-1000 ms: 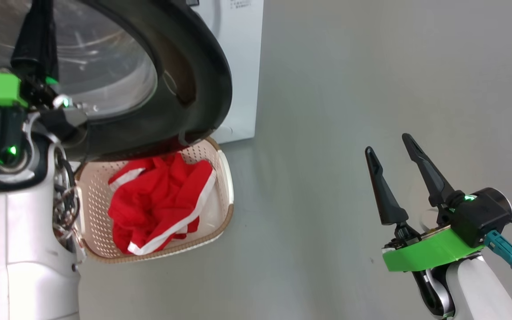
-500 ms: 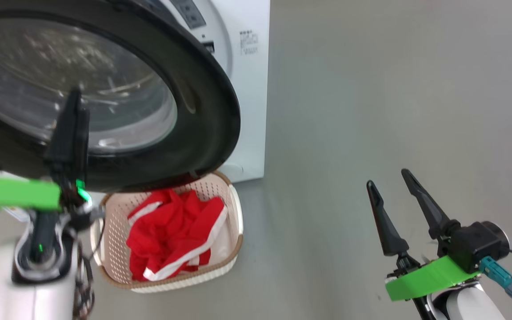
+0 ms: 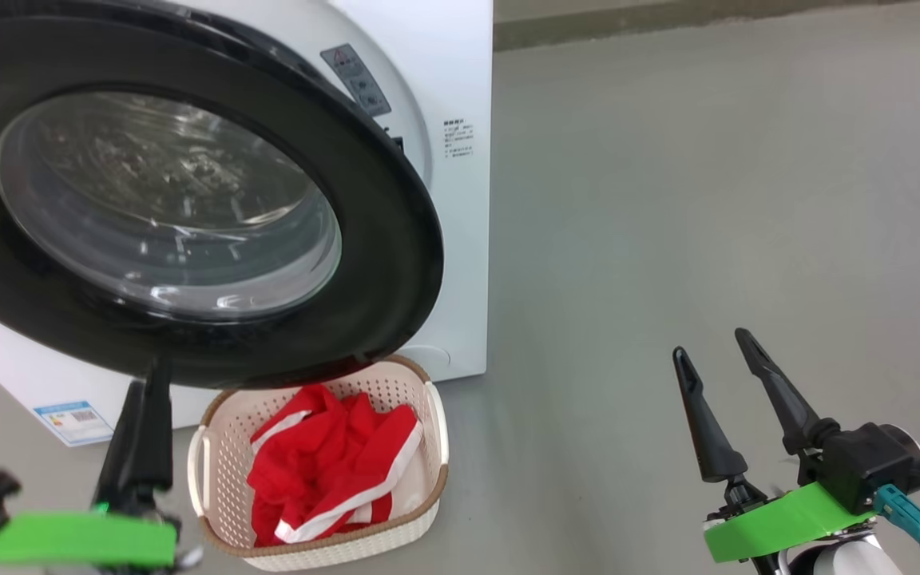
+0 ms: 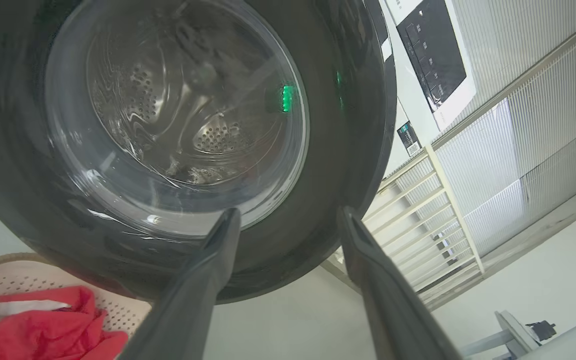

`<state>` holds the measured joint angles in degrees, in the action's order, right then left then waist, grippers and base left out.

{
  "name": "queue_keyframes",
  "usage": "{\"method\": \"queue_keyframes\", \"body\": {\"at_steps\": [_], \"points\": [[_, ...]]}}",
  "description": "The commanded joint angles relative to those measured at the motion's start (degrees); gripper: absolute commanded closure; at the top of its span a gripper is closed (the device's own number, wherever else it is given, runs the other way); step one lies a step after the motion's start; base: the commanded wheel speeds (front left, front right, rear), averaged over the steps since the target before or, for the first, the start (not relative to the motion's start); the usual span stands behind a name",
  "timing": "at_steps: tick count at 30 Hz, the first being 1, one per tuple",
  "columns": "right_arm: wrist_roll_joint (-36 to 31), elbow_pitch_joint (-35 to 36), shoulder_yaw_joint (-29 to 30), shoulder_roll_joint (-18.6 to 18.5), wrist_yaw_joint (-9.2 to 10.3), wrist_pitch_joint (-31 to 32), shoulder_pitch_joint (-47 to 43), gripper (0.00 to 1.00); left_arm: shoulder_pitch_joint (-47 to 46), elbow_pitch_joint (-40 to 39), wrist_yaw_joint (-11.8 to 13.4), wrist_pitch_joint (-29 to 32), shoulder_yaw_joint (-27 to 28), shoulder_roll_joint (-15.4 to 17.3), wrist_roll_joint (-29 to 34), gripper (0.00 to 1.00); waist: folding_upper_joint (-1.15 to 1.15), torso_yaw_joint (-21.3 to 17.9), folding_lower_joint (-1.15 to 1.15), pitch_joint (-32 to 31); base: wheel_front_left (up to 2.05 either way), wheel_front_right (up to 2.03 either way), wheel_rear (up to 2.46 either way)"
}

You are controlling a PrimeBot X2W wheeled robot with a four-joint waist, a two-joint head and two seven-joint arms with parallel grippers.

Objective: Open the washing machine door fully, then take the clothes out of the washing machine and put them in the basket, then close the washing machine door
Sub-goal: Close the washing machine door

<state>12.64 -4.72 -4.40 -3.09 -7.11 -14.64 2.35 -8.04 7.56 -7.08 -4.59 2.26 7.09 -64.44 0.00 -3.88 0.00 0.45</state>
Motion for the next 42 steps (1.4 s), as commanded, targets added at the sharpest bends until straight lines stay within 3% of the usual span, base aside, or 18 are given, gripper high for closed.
{"method": "queue_keyframes", "body": {"at_steps": [1,6,13,18,23,42], "points": [[0.63,1.76,-0.94,-0.13,-0.37,-0.36,0.53,0.0,-0.16,-1.44,-0.38,-1.27,1.42,1.96,1.65,0.0,0.0,-0.15,0.0,-0.63,0.0,0.0,0.0],[0.62,2.35,-0.05,-0.04,-0.37,-0.36,-0.44,0.0,3.55,0.33,-0.39,-7.91,0.5,4.11,9.33,0.0,0.0,-0.17,0.0,-1.41,0.0,0.0,0.0],[0.28,3.0,1.21,-0.07,-0.37,-0.36,-2.0,0.0,5.82,1.21,-0.19,-10.34,1.21,5.98,25.45,0.0,0.0,0.25,0.0,-1.69,0.0,0.0,0.0],[0.09,3.4,1.56,-0.06,-0.37,-0.36,-2.27,0.0,7.32,-1.92,-0.16,-10.39,5.41,2.87,38.62,0.0,0.0,0.16,0.0,-1.73,0.0,0.0,0.0],[0.1,3.53,1.6,-0.04,-0.37,-0.36,-2.47,0.0,9.18,-2.61,-0.3,-10.4,8.11,-0.5,46.81,0.0,0.0,-0.14,0.0,-1.92,0.0,0.0,0.0],[0.13,3.34,1.75,0.07,-0.37,-0.36,-2.4,0.0,9.1,-0.39,-0.4,-10.41,8.24,-1.01,49.72,0.0,0.0,-0.06,0.0,-1.55,0.0,0.0,0.0]]}}
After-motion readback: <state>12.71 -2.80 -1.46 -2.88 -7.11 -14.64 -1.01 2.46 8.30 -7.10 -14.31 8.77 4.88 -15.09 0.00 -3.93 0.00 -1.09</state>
